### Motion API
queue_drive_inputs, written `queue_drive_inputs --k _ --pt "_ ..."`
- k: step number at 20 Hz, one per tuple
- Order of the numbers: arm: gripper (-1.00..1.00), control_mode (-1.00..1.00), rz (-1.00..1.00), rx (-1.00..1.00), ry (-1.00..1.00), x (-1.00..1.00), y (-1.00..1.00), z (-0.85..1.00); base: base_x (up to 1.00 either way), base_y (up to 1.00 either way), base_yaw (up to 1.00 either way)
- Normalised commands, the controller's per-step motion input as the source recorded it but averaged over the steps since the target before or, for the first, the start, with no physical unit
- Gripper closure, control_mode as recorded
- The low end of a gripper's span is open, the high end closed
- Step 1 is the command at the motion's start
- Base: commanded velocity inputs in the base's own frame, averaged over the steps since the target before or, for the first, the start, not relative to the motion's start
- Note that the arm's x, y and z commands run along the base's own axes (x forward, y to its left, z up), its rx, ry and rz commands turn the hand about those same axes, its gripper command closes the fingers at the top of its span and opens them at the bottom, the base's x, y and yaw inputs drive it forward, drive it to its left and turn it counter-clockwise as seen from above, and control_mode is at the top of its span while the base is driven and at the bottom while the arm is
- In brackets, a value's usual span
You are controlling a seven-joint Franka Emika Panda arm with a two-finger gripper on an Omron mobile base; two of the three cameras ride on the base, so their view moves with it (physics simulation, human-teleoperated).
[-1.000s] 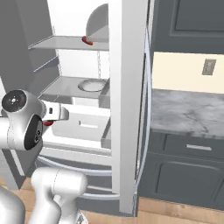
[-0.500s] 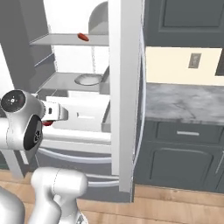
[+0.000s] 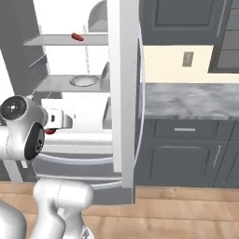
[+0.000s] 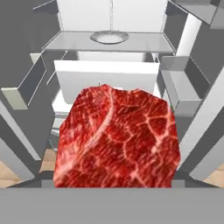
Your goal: Transport the steak from the fridge to the microwave and turn on the microwave.
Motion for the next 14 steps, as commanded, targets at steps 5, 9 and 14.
queue_drive_inputs --k 5,9,14 --pt "1.0 1.0 0.0 0.0 0.0 0.0 0.0 0.0 -0.32 -0.03 -0.5" --pt "1.0 1.0 0.0 0.0 0.0 0.0 0.0 0.0 -0.32 -0.09 -0.57" --pt "1.0 1.0 0.0 0.0 0.0 0.0 0.0 0.0 -0.3 -0.12 -0.58"
